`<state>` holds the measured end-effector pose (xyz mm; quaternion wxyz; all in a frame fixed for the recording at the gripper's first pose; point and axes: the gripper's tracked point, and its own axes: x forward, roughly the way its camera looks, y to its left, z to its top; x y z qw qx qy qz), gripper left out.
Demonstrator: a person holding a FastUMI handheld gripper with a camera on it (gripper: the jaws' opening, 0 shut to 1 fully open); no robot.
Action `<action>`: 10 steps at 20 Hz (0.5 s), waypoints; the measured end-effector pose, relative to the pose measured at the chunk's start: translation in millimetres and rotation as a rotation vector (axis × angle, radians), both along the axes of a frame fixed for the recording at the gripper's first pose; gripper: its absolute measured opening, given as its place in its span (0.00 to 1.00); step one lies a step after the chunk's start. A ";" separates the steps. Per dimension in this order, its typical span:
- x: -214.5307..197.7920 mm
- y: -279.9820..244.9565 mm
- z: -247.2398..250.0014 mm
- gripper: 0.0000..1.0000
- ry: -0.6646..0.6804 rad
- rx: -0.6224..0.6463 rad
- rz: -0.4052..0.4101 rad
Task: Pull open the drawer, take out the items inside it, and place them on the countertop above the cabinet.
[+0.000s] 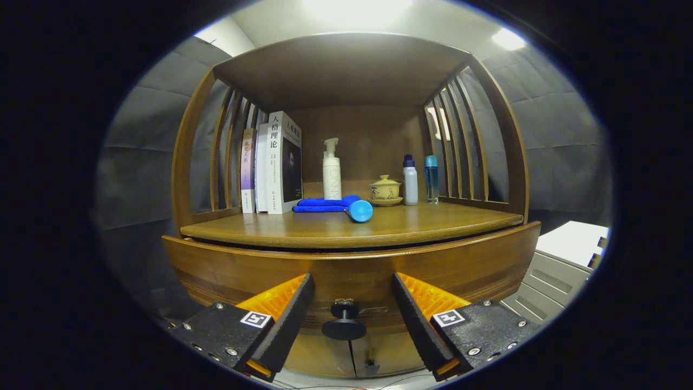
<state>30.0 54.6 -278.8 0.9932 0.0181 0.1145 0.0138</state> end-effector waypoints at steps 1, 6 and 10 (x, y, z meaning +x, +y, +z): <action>3.9 0.5 -0.4 0.93 -0.001 0.002 -0.002; 17.3 0.7 -2.0 0.93 -0.006 -0.002 -0.005; 20.1 2.3 -2.6 0.93 -0.019 0.003 -0.018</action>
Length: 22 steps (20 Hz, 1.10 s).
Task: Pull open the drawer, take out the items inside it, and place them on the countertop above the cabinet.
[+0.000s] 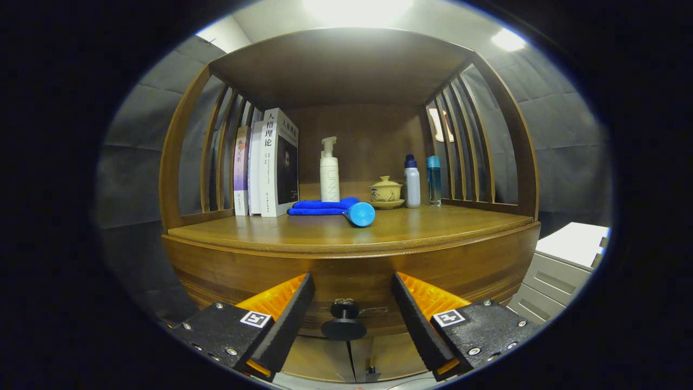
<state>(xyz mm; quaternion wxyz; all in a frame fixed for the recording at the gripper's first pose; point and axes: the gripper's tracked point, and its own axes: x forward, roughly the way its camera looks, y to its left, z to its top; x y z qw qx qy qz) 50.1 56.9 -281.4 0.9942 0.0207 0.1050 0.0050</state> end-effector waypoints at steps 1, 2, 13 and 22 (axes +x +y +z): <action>-0.8 0.1 -0.7 0.93 -0.003 0.013 -0.004; -1.0 0.1 -1.6 0.93 -0.005 0.025 -0.005; -53.1 -27.6 40.4 0.93 0.003 -0.115 0.055; -76.6 -92.5 149.0 0.94 0.026 -0.247 -0.014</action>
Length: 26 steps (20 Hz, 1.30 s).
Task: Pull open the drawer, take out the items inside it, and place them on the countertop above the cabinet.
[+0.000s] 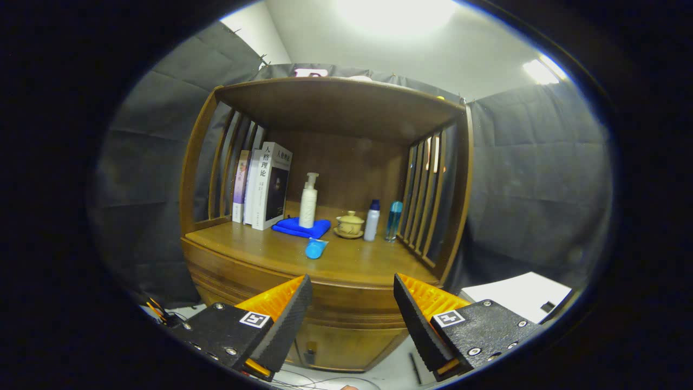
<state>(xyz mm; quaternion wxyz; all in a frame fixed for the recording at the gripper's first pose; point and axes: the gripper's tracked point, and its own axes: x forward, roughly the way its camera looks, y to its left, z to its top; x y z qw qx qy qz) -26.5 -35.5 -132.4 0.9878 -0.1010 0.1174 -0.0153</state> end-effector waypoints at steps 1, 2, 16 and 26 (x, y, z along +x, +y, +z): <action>2.0 3.8 12.7 0.94 -0.009 -0.006 0.010; 4.8 11.0 28.6 0.94 -0.029 0.003 0.030; 1.9 58.7 152.3 0.95 -0.156 0.131 0.104; 14.9 50.3 119.1 0.95 -0.088 0.254 0.074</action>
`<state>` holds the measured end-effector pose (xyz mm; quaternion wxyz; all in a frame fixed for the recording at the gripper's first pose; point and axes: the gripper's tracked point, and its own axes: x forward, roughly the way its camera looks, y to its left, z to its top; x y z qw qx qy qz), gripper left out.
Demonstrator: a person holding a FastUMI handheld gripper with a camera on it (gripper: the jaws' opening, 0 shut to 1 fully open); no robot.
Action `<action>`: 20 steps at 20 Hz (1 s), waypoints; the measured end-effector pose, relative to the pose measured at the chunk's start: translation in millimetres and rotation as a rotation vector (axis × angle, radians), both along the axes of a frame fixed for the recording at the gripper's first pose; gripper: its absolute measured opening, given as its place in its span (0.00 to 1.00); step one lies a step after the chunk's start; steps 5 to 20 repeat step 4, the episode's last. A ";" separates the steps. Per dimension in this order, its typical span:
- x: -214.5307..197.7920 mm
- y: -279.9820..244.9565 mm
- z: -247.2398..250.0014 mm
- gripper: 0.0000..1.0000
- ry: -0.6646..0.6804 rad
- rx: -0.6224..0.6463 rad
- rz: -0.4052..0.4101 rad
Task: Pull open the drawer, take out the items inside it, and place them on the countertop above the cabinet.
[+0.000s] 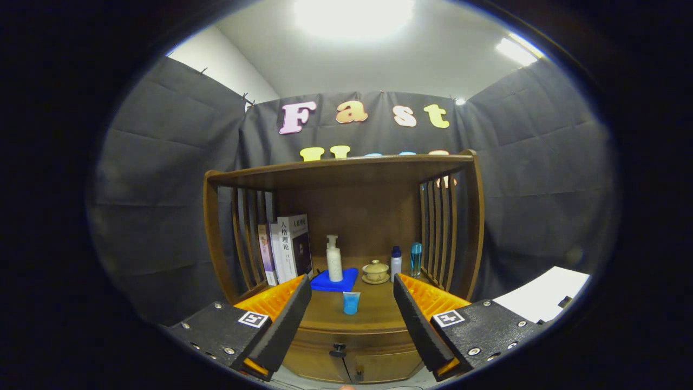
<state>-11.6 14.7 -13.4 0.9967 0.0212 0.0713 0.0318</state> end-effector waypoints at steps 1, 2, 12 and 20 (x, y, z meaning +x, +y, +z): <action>-0.4 -0.5 -2.3 0.95 0.004 -0.003 -0.005; 0.4 1.3 -2.9 0.95 0.005 -0.002 -0.003; 1.0 4.2 -4.6 0.95 0.007 0.004 0.009; 1.0 4.2 -4.6 0.95 0.007 0.004 0.009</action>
